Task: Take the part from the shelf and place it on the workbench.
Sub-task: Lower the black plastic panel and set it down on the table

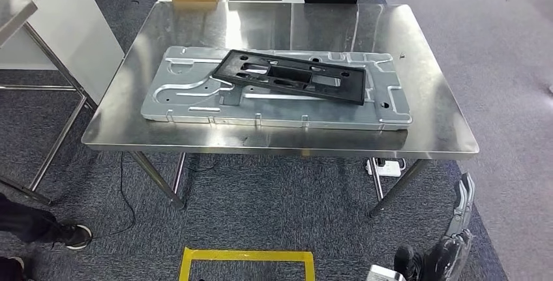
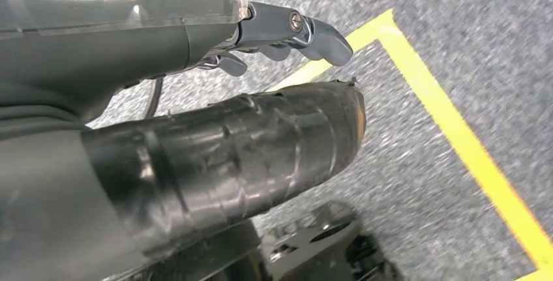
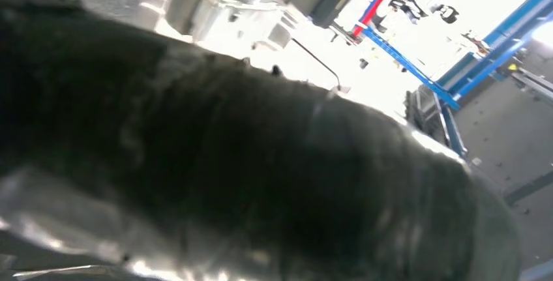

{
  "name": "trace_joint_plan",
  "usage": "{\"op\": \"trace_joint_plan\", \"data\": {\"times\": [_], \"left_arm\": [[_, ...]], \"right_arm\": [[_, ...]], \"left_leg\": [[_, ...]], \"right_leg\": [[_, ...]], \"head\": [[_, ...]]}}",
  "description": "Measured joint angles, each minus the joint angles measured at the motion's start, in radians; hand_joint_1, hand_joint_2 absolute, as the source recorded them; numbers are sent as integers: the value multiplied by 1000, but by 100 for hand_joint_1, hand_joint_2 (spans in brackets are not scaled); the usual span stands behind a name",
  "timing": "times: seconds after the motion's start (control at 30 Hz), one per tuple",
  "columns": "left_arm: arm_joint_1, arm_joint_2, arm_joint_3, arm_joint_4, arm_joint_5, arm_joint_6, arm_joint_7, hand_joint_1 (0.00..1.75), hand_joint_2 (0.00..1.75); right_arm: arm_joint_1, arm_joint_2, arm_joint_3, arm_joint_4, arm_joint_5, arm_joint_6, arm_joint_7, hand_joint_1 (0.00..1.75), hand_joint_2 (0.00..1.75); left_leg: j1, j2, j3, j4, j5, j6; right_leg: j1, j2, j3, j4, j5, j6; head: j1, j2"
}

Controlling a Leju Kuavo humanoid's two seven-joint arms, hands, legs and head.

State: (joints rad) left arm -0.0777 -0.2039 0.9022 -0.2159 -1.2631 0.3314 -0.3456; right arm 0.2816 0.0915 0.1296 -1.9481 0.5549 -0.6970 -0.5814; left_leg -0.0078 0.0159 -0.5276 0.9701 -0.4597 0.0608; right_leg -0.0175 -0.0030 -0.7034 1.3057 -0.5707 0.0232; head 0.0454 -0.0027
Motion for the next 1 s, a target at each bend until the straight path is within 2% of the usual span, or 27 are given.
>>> {"op": "trace_joint_plan", "data": {"times": [0.03, 0.07, 0.1, 0.13, 0.17, 0.2, 0.23, 0.27, 0.3, 0.33, 0.37, 0.43, 0.47, 0.5, 0.53, 0.57, 0.6, 0.63, 0.67, 0.7, 0.73, 0.8, 0.83, 0.87, 0.93, 0.97, 1.0], "left_arm": [[0, 0, 0, 0, 1, 0, 0, 0, 0], [0, 0, 1, 0, 1, 0, 0, 0, 0], [1, 0, 1, 0, 1, 0, 0, 0, 0], [1, 0, 2, 0, 1, 0, 0, 0, 0], [1, 1, 2, 0, 1, 0, -1, 0, 0], [1, 1, 3, 0, 1, 0, -1, 0, 0], [1, 1, 3, 0, 1, 0, -1, 0, 0], [2, 1, 4, 0, 2, 0, -1, 0, 0], [2, 1, 5, 0, 2, 0, -1, 0, 0], [3, 1, 6, 0, 2, 0, -1, 0, 0], [4, 1, 6, 0, 2, 0, -1, 0, 0], [6, 1, 6, 0, 2, 0, -1, 0, 0], [6, 1, 7, 0, 2, 0, -1, 0, 0], [5, 1, 7, 0, 2, 0, -1, 0, 0], [5, 1, 7, 0, 2, 1, -1, 0, 0], [5, 1, 7, 0, 2, 1, -1, 0, 0], [4, 1, 8, 0, 2, 1, -1, 0, 0], [3, 1, 8, 0, 1, 1, -1, 0, 0], [0, 1, 9, 0, 1, 1, -2, 0, 0], [-2, 1, 9, 0, 1, 1, -2, 0, 0], [-3, 1, 10, 0, 1, 1, -2, 0, 0], [-2, 1, 11, 0, 1, 1, -2, 0, 0], [0, 1, 11, 1, 1, 1, -2, 0, 0], [1, 1, 12, 1, 1, 1, -2, 0, 0], [0, 1, 12, 1, 1, 1, -2, 0, 0], [-1, 1, 12, 1, 1, 1, -2, 0, 0], [-1, 1, 12, 1, 2, 1, -2, 0, 0]], "right_arm": [[3, 0, 0, 0, 0, 0, -1, 0, 0], [4, 1, 0, 0, -1, 0, -1, 0, 0], [4, 2, 0, 0, -2, 0, -2, 0, 0], [5, 4, 0, -1, -2, 0, -3, 0, 0], [6, 6, -1, -2, -3, 0, -4, 0, 0], [7, 8, -2, -3, -5, 0, -5, 0, 0], [10, 11, -3, -4, -6, 0, -6, 0, 0], [12, 13, -4, -5, -7, 0, -7, 0, 0], [14, 15, -5, -5, -9, 0, -8, 0, 0], [16, 18, -6, -5, -10, 0, -8, 0, 0], [17, 20, -7, -5, -12, 0, -9, 0, 0], [18, 23, -7, -5, -13, 0, -10, 0, 0], [18, 24, -8, -5, -14, 0, -10, 0, 0], [19, 24, -8, -5, -14, 0, -10, 0, 0], [19, 24, -8, -5, -14, 0, -11, 0, 0], [19, 24, -8, -5, -15, 0, -11, 0, 0], [19, 24, -8, -5, -16, 0, -11, 0, 0], [19, 24, -8, -5, -17, 0, -11, 0, 0], [19, 24, -8, -5, -17, 0, -11, 0, 0], [19, 24, -8, -5, -18, 0, -11, 0, 0], [19, 24, -9, -5, -18, 0, -11, 0, 0], [19, 24, -9, -5, -20, 0, -11, 0, 0], [20, 24, -9, -5, -21, 0, -11, 0, 0], [21, 24, -9, -5, -23, 0, -11, 0, 0], [22, 24, -9, -4, -25, 0, -10, 0, 0], [22, 24, -9, -4, -26, 0, -10, 0, 0], [22, 24, -9, -4, -28, 0, -9, 0, 0]], "left_leg": [[0, 0, -19, 6, 10, -3], [0, 0, -39, 15, 19, -6], [-1, 0, -57, 26, 25, -11], [-1, -1, -71, 37, 31, -16], [-2, -2, -81, 46, 36, -22], [-2, -2, -87, 51, 43, -28], [-1, -3, -90, 53, 50, -34], [1, -3, -94, 53, 54, -41], [4, -5, -100, 61, 43, -47], [6, -6, -111, 82, 13, -52], [9, -7, -124, 123, -35, -56], [11, -7, -151, 240, -136, -61], [11, -7, -155, 294, -157, -63], [11, -7, -150, 326, -152, -62], [11, -7, -131, 330, -126, -61], [11, -7, -93, 297, -93, -58], [11, -7, -40, 236, -72, -55], [9, -8, 23, 153, -70, -51], [7, -8, 76, 75, -82, -46], [5, -9, 109, 21, -98, -41], [2, -9, 123, -8, -107, -35], [3, -7, 113, -16, -92, -20], [4, -4, 103, -18, -79, -13], [5, -1, 90, -20, -65, -6], [2, 2, 60, -17, -41, 4], [0, 4, 43, -14, -30, 7], [-1, 5, 25, -9, -20, 7]], "right_leg": [[-3, 0, 26, -7, 29, 2], [-7, 0, 68, -48, 56, 4], [-8, 0, 123, -115, 63, 5], [-8, 1, 176, -188, 53, 4], [-6, 2, 215, -247, 34, 1], [-3, 3, 236, -284, 17, -4], [0, 3, 238, -298, 13, -10], [0, 2, 231, -300, 19, -17], [1, 0, 222, -300, 29, -26], [0, -2, 210, -302, 40, -35], [0, -4, 196, -302, 53, -42], [4, -5, 166, -302, 78, -49], [6, -5, 149, -301, 90, -49], [8, -6, 132, -300, 103, -49], [9, -7, 115, -298, 115, -48], [10, -7, 98, -295, 127, -47], [10, -7, 84, -291, 138, -44], [11, -6, 72, -287, 148, -40], [12, -7, 64, -283, 158, -36], [12, -8, 60, -282, 167, -31], [12, -10, 58, -284, 177, -25], [11, -9, 53, -285, 186, -15], [10, -7, 47, -272, 165, -10], [8, -4, 37, -244, 126, -6], [5, -1, 17, -141, 16, -2], [5, -1, 11, -82, -16, 0], [4, -1, 11, -35, -22, 2]], "head": [[0, 0], [0, 0], [0, 0], [0, 0], [-1, 0], [-1, 0], [-1, 0], [-1, 0], [-1, 0], [-1, 0], [-1, 0], [-2, 0], [-2, 0], [-2, 0], [-2, 0], [-2, 0], [-2, 0], [-2, 0], [-2, 0], [-2, 0], [-2, 0], [-1, 0], [0, 0], [0, 0], [0, 0], [0, 0], [0, 0]]}}
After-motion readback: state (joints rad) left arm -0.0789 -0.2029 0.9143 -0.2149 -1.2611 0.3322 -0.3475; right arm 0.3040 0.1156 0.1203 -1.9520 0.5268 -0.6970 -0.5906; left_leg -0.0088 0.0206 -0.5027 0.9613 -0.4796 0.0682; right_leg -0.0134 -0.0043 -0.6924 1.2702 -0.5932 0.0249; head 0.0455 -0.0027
